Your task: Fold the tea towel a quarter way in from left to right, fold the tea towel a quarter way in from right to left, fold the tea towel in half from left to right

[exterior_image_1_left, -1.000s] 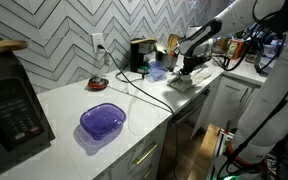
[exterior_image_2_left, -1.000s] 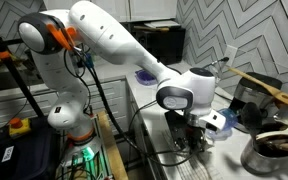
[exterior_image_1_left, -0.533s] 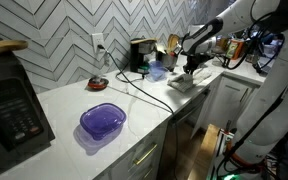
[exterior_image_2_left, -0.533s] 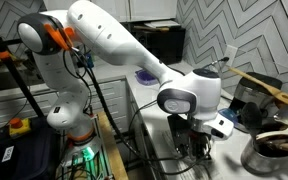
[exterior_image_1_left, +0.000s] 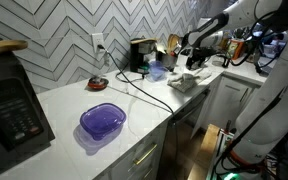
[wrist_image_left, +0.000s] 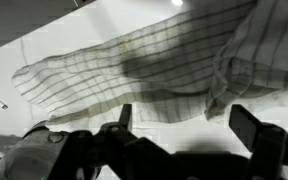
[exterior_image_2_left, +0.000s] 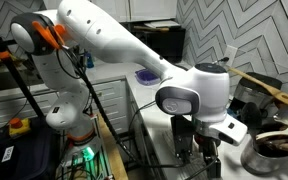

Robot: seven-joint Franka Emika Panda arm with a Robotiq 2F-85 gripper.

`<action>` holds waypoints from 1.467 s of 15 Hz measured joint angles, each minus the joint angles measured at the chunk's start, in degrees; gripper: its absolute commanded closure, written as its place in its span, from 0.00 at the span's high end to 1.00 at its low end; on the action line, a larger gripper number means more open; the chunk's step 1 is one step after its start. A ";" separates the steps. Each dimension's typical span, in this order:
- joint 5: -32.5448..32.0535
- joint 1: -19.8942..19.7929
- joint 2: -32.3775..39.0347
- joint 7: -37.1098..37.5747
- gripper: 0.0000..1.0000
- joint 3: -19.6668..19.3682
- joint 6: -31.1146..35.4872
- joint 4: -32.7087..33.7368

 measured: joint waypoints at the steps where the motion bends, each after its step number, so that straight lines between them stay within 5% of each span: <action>1: 0.15 0.13 -1.07 -0.25 1.00 0.06 -0.93 -0.10; 13: -0.69 -0.08 -2.89 -0.24 1.00 -0.65 -1.94 0.15; 22: 12.90 -5.78 14.55 -14.10 1.00 -1.75 -2.04 13.34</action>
